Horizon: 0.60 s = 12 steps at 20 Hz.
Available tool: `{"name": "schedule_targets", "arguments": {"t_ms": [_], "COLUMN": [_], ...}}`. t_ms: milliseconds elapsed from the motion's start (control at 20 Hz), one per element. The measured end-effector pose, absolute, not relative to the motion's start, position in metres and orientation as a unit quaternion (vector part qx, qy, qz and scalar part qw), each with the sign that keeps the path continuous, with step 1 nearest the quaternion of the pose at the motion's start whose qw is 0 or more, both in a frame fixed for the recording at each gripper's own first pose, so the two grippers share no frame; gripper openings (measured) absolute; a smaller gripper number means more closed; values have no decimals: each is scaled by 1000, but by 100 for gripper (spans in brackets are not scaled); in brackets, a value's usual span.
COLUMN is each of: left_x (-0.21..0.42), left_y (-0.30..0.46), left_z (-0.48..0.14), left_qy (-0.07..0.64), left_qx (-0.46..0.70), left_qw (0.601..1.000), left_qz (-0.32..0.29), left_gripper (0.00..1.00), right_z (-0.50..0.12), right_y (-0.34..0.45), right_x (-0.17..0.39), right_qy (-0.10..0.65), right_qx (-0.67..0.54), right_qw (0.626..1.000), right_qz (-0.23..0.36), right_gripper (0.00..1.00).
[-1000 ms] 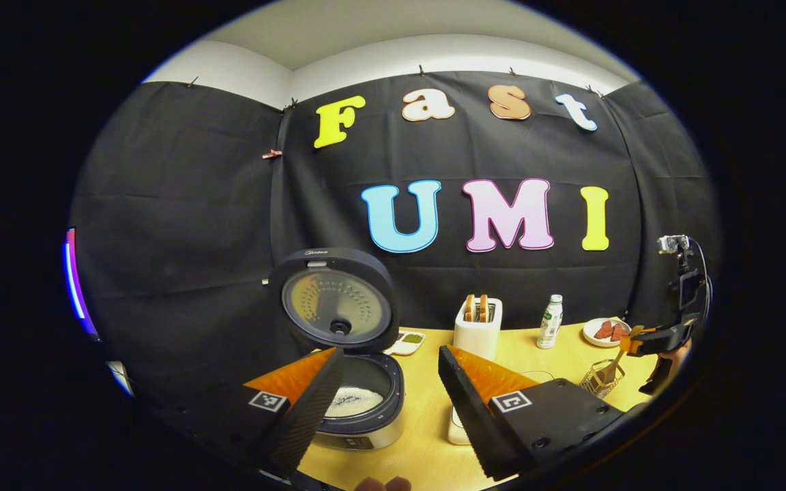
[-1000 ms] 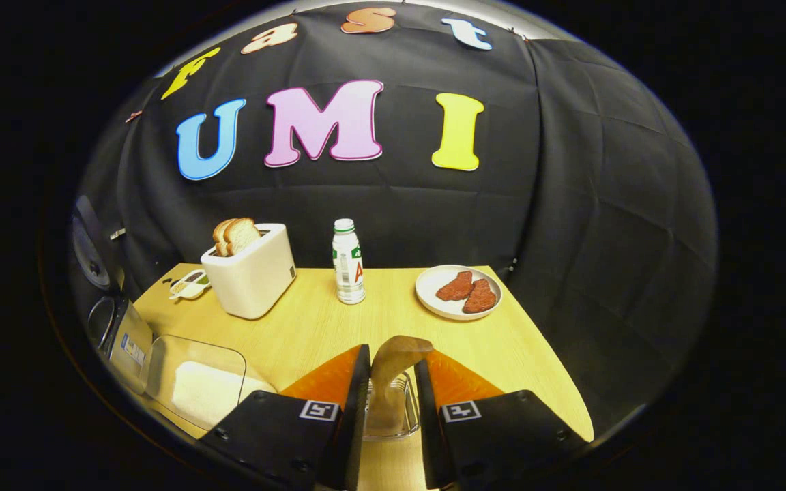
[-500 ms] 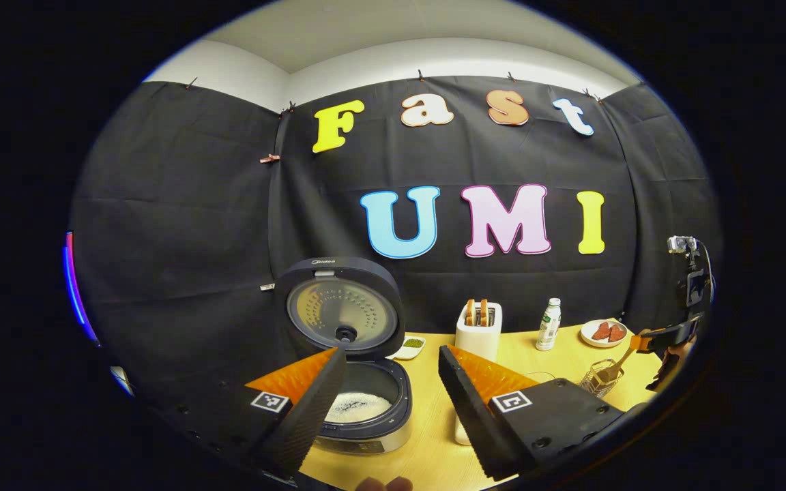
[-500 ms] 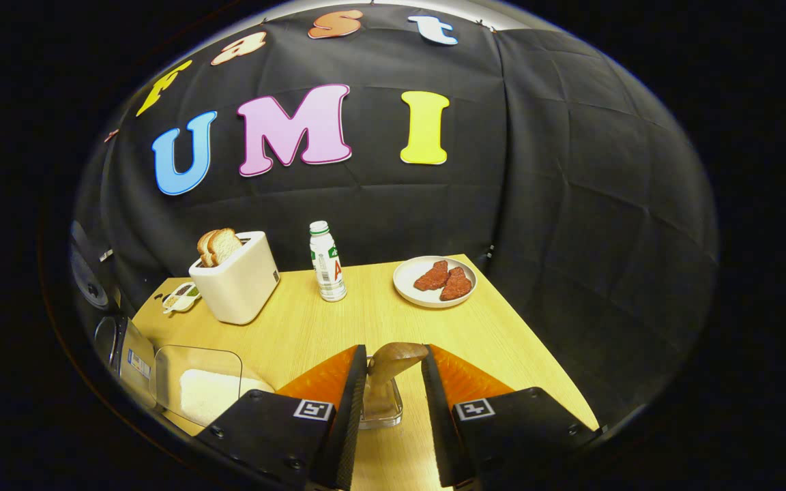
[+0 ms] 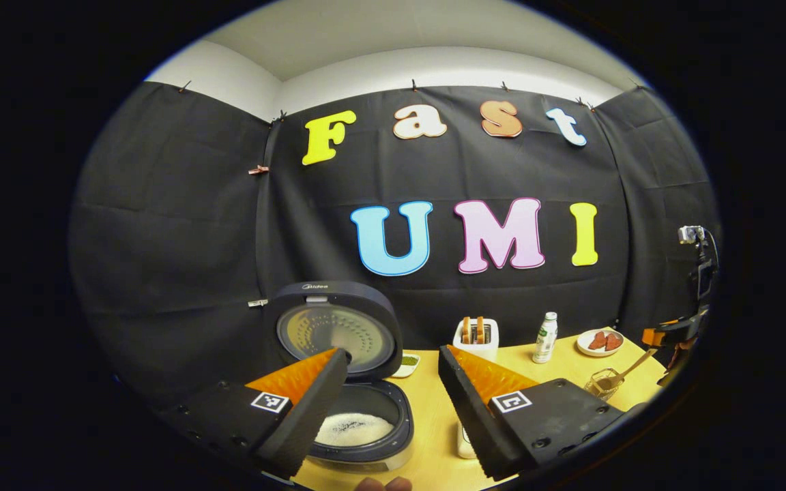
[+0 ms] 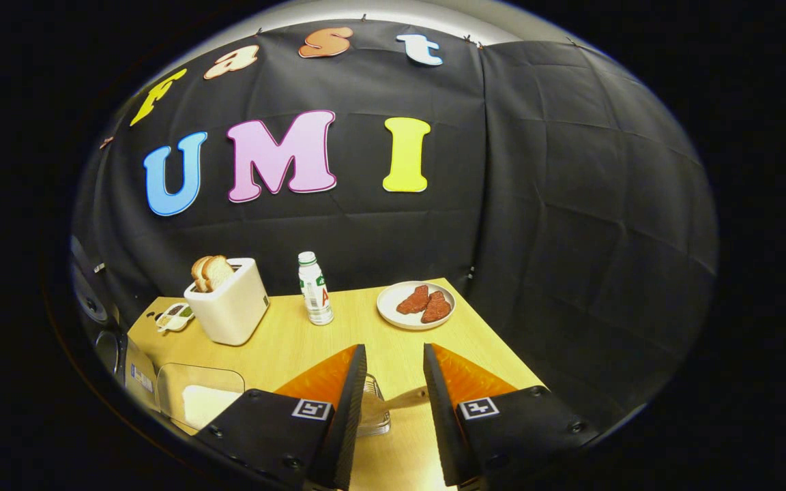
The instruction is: Close the left gripper, press the button to open the rice cooker; take a wooden spoon from the chopstick holder with the right hand, scoop a spoonful of rice and pour it into the rice cooker, then put the wooden spoon back into the chopstick holder.
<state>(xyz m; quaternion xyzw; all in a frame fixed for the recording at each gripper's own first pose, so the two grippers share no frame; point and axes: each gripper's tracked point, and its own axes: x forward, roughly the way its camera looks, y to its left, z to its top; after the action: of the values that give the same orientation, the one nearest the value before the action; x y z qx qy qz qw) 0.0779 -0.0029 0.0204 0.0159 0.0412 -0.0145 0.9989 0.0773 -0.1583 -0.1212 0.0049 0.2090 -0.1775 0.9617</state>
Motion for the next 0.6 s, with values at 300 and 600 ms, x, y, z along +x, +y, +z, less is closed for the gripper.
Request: {"name": "schedule_targets", "arguments": {"t_ms": [300,600], "left_x": [135,193], "left_y": [28,41], "left_z": [47,73], "left_qy": [11,-9], "left_qx": [25,-4], "left_qw": [1000,999], "left_qz": [-5,-34], "left_gripper": [92,95], "right_z": [-109,-85], "right_y": [-117,-80], "right_x": [74,73], "right_qy": [197,157], "right_qx": [9,6], "right_qw": [968,978], "right_qz": [-153,-135], "right_gripper": [53,53]}}
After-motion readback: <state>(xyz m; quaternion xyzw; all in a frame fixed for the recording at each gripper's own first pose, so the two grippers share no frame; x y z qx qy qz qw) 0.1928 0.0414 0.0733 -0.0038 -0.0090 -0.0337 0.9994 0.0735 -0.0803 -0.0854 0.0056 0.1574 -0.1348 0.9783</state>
